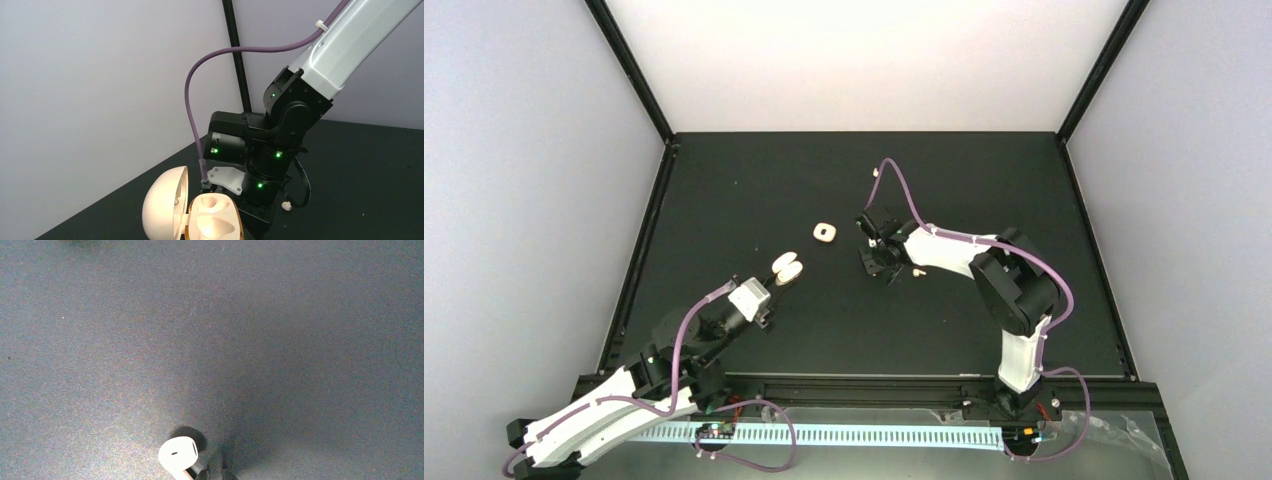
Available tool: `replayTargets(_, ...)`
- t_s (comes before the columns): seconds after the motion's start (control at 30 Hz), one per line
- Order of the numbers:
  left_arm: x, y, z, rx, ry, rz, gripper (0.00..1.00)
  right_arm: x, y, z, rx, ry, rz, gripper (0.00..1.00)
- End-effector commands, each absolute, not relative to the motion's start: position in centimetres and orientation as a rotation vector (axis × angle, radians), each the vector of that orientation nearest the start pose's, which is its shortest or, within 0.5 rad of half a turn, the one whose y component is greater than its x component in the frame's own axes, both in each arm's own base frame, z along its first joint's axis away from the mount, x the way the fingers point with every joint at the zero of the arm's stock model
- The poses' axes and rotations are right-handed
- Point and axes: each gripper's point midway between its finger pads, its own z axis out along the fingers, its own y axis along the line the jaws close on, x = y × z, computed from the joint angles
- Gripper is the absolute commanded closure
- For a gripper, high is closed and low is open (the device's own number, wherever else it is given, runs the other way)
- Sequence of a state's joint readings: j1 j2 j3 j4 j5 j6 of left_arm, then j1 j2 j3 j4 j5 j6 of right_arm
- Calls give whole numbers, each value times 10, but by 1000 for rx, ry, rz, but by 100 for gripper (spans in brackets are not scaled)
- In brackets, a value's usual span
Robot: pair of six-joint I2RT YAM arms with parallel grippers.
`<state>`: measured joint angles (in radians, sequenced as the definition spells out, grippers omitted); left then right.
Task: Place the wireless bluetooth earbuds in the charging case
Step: Pick up the earbud from the center of the board.
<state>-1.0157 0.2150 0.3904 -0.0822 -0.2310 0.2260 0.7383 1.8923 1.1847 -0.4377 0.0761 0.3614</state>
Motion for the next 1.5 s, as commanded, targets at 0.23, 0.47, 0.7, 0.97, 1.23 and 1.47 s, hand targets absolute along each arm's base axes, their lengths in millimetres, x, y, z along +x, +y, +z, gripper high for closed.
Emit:
replayTargets(0.23, 148, -171, 319, 684, 1267, -505, 98, 302, 285, 28, -566, 2741, 281, 93)
replayTargets(0.47, 147, -169, 320, 680, 1260, -508, 98, 306, 280, 52, -548, 2694, 252, 94)
replayTargets(0.7, 147, -168, 322, 675, 1255, -509, 99, 326, 272, 122, -449, 2495, 248, 79)
replayTargets(0.97, 146, -167, 324, 670, 1246, -512, 98, 332, 287, 133, -412, 2538, 296, 39)
replayTargets(1.23, 145, -167, 325, 672, 1243, -517, 98, 345, 295, 101, -326, 2623, 174, 48)
replayTargets(1.47, 143, -168, 326, 677, 1236, -529, 98, 344, 306, 71, -344, 2695, 166, 56)
